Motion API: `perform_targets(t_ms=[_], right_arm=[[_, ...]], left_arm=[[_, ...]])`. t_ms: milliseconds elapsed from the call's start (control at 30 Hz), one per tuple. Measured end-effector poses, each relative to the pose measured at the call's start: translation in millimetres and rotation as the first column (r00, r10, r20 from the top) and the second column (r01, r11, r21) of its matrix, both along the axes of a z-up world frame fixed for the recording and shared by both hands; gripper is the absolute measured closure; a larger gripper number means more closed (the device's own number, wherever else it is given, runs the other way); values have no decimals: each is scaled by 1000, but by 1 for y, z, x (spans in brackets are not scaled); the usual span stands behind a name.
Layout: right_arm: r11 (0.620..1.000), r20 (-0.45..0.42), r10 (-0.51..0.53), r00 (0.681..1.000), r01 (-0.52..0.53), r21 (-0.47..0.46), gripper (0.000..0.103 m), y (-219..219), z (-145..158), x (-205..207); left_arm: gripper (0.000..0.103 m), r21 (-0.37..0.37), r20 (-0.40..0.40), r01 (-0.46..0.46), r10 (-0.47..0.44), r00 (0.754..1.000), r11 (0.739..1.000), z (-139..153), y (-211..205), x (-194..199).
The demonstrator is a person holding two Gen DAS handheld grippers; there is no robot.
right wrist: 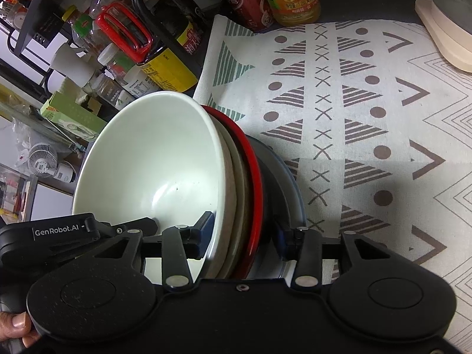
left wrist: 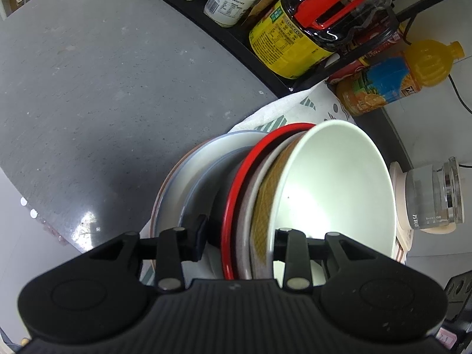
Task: Organize plates and bowls
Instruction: 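Carry the bowl stack with both grippers and lower it onto the plate stack, then open both grippers to release the bowl stack and pull back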
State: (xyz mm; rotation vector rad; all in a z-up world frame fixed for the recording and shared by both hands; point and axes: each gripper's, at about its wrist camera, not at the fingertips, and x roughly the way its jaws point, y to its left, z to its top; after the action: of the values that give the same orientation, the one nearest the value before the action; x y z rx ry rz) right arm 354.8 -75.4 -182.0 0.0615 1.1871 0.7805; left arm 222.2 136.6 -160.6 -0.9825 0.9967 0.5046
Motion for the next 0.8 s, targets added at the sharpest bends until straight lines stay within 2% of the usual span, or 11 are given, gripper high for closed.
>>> perform_targets(t_ms=[200,267,367,500,567,800], right_arm=[[1000,-9,-19,1000,19,-9,59,-2,1,-4],[1000,5,-24,1000,24,-1,52,-4,5,-6],[999,16,-43,999,43,11,47,-7,11,-8],[997,38,-79,996,79,5,42,-12,16,-11],[995,43,-101,994,100,13,40,-16,19,-14],[985,84,-171,982,169,30,31,-26,32,-31]], left_arm=[[60,15,-20,9,-9,1000,1000,5,1,1],[53,21,-14,14,-14,1000,1000,8,1,0],[44,34,-7,30,-30,1000,999,14,0,1],[42,52,13,54,-55,998,997,21,-2,-1],[34,65,22,65,-67,998,996,26,-3,-3],[31,107,57,132,-139,989,985,41,-4,-8]])
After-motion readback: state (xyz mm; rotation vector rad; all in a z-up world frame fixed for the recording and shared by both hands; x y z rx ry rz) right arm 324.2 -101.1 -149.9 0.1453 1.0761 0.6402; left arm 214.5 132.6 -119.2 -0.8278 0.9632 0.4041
